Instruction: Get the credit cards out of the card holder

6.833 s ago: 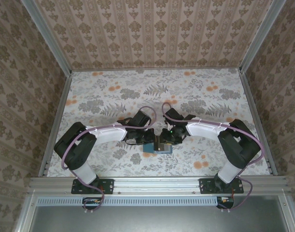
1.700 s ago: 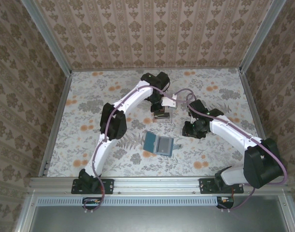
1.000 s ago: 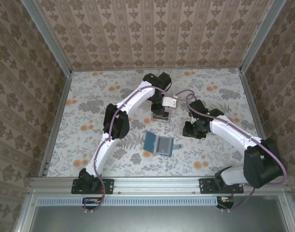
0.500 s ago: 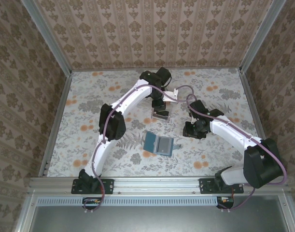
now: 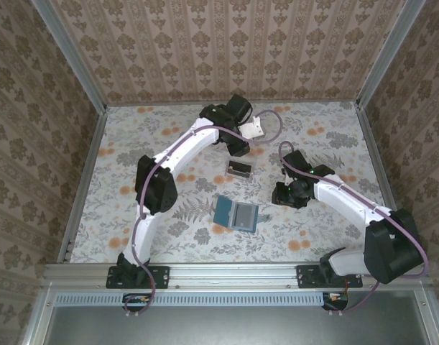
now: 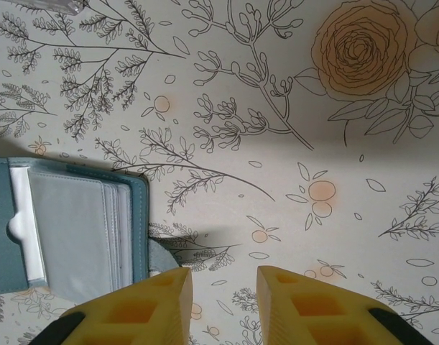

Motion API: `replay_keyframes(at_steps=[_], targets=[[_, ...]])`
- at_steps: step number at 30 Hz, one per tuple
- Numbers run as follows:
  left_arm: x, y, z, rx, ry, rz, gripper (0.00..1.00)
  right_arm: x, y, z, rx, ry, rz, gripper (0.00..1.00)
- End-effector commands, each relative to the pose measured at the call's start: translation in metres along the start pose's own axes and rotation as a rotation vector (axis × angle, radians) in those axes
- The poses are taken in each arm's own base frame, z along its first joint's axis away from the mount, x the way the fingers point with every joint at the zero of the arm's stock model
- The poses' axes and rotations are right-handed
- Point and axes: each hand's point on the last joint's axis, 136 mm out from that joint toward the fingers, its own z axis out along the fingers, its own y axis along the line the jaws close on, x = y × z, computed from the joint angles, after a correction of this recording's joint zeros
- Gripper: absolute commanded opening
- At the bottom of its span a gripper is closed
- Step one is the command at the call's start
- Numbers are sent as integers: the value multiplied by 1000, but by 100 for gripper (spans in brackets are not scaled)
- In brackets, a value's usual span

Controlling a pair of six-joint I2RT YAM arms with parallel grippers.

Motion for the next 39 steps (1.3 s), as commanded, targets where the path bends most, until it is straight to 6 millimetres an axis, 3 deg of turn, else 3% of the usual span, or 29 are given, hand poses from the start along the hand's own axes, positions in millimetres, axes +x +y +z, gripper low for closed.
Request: replay_keyframes(at_steps=[1,14,20,33,39], targets=[[-13,13,-33,-77,-78,-211,32,6,0,-4,-18,10,20,30],[1,-18,-55,40,-217,-629,32,4,15,-17,-75,-7,24,31],[32,-35,-47,55,-167,-846,32,7,22,-13,-114,7,22,31],[57,-133,-5,189,-13,-981,33,11,36,-4,-184,43,18,30],[65,-160,9,246,13,-1038,30,15,31,6,-175,46,37,30]])
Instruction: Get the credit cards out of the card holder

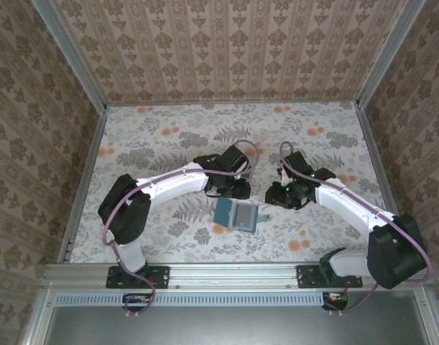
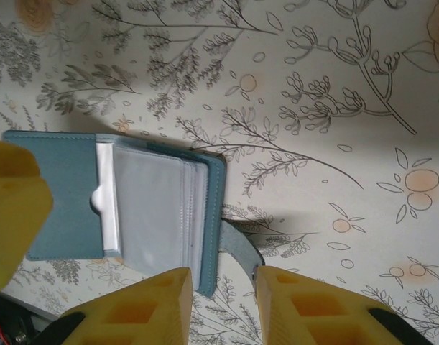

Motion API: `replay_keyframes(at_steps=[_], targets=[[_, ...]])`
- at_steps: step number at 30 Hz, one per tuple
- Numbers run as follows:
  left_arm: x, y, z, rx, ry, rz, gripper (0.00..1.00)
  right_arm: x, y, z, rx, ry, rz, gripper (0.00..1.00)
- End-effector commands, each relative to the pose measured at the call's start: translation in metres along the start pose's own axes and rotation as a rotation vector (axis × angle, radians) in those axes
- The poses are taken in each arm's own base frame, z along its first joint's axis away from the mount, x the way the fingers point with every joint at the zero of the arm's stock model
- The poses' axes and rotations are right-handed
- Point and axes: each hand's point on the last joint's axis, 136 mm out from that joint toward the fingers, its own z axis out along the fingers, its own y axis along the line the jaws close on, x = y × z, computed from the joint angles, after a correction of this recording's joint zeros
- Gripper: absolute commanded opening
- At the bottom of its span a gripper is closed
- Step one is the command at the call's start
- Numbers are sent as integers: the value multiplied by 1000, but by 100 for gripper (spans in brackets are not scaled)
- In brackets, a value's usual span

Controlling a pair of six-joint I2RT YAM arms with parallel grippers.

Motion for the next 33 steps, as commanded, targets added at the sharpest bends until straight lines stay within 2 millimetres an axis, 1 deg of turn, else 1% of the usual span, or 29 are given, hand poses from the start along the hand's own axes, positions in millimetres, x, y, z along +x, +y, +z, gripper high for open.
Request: replay_keyframes(at_steps=[1,6,11,15,19,28,33], targets=[[3,-15,-3,65,-11,-65,30,7,-2,10,-8,24,24,30],[19,-22,13,128,38,-109,25,10,-6,17,-6,40,33,29],[27,-31,24,183,67,-142,22,11,-7,21,-5,48,37,29],[36,-29,34,197,95,-169,19,10,-6,21,-6,49,35,29],[45,-30,42,214,126,-179,19,10,-6,23,-4,51,33,29],[58,-22,57,220,165,-215,19,11,-7,26,-5,61,35,29],[68,-7,59,157,177,-222,20,10,-7,26,-1,60,30,29]])
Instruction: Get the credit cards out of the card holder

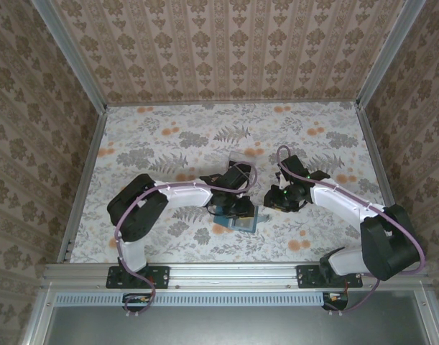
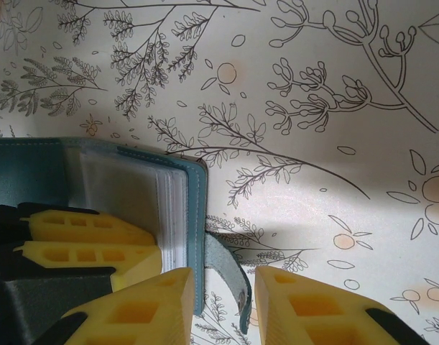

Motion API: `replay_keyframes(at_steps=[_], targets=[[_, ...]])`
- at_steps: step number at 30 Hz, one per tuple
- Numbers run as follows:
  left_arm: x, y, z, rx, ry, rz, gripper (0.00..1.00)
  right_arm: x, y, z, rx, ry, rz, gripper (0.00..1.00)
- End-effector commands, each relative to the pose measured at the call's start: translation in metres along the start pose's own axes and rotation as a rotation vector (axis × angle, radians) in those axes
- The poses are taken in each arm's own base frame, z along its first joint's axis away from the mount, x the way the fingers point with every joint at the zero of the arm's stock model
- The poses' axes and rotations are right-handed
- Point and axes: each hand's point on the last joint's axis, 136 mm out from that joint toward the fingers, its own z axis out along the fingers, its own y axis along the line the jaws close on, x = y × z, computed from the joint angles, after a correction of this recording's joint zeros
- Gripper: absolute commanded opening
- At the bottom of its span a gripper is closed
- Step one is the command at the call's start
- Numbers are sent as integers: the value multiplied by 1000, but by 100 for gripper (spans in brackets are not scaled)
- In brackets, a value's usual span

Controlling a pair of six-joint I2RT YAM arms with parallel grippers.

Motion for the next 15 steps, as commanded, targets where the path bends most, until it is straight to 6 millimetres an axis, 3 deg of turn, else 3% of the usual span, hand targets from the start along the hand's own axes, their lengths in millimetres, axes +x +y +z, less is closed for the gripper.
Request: replay_keyframes(at_steps=[1,8,15], targets=[[10,14,1,-57,17,-14,21,6,0,4,-1,28,0,29],[8,43,-19,-282,-9,24,34,5,1,5,-2,30,-2,29],[6,51,-37,-468,-23,91,44,4,1,4,0,31,-5,29]])
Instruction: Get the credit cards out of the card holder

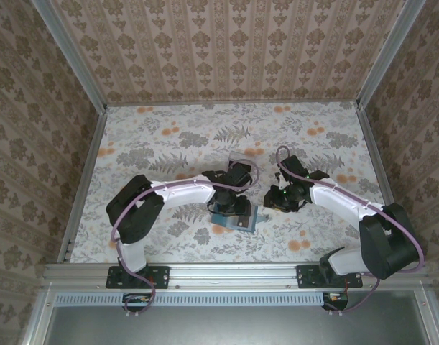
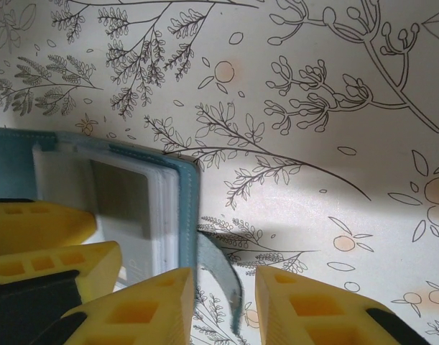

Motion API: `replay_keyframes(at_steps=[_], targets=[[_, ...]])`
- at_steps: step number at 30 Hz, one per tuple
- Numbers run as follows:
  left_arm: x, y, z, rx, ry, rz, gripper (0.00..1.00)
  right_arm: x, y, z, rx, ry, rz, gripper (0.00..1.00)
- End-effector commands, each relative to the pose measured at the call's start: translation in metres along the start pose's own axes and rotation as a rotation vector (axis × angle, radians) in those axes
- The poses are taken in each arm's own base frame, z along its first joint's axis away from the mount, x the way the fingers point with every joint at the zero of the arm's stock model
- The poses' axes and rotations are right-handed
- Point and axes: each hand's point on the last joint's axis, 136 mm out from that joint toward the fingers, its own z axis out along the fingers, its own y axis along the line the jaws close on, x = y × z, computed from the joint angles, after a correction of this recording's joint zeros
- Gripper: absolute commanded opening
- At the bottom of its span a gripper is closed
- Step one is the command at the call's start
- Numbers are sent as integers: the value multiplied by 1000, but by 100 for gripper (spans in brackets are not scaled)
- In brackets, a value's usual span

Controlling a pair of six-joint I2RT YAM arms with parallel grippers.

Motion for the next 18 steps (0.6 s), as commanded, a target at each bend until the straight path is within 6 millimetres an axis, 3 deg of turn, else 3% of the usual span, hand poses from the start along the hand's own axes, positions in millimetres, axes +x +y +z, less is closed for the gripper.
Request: replay_keyframes(at_steps=[1,11,18], targets=[[9,29,-6,-212,21,53,45,4,2,1,-5,24,-8,29],[4,42,-25,-469,18,167,49,3,3,1,-7,24,-13,30],[5,44,-25,-486,29,178,50,1,5,-1,-11,19,-15,30]])
